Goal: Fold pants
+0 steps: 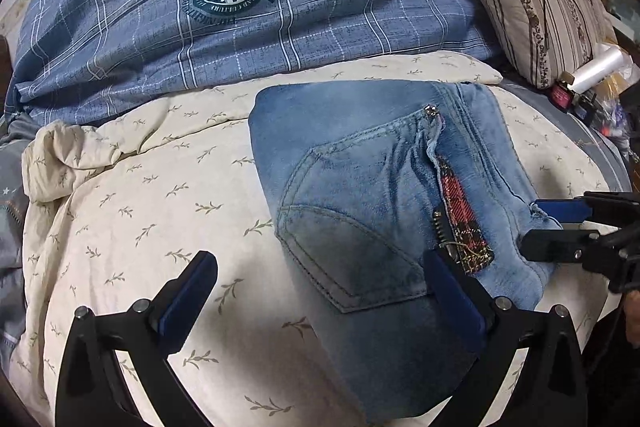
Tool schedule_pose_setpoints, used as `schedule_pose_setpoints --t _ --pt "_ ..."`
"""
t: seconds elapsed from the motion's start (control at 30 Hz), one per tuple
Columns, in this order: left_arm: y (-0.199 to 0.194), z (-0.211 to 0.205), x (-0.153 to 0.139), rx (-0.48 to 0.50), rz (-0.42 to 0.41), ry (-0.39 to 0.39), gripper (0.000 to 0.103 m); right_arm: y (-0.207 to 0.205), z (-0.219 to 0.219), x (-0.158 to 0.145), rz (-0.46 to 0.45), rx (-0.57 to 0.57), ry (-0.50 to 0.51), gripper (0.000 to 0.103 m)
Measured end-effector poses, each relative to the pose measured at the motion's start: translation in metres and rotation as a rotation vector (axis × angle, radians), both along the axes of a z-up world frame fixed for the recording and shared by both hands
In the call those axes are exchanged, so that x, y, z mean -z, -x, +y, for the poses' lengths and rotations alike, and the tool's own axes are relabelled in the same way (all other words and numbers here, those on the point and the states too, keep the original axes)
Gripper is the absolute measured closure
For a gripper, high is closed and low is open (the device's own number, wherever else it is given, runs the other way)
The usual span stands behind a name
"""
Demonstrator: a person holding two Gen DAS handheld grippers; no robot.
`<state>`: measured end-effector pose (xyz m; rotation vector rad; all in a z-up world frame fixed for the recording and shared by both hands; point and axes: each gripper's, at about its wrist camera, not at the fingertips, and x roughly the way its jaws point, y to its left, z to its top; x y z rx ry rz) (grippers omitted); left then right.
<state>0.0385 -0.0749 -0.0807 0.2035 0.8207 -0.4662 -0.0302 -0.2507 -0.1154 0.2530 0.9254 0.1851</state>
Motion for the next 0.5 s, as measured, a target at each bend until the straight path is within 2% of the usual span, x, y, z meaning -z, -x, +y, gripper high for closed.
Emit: schedule_pose_setpoints --t 0.13,0.27,0.4,0.5 --pt "-0.001 0.003 0.003 -0.012 0.028 0.028 0.0 0.002 -0.002 -0.001 -0.01 0.023 -0.01 0.035" --pt "-0.008 0.014 0.0 -0.024 0.083 0.095 0.0 0.007 -0.018 -0.013 -0.043 0.058 -0.114 0.036" --pt "-0.009 0.025 -0.011 -0.033 0.058 0.158 0.0 0.015 -0.045 -0.025 -0.104 0.127 -0.23 0.036" --pt "-0.016 0.036 -0.019 -0.042 0.07 0.231 0.0 0.015 -0.066 -0.023 -0.086 0.196 -0.272 0.036"
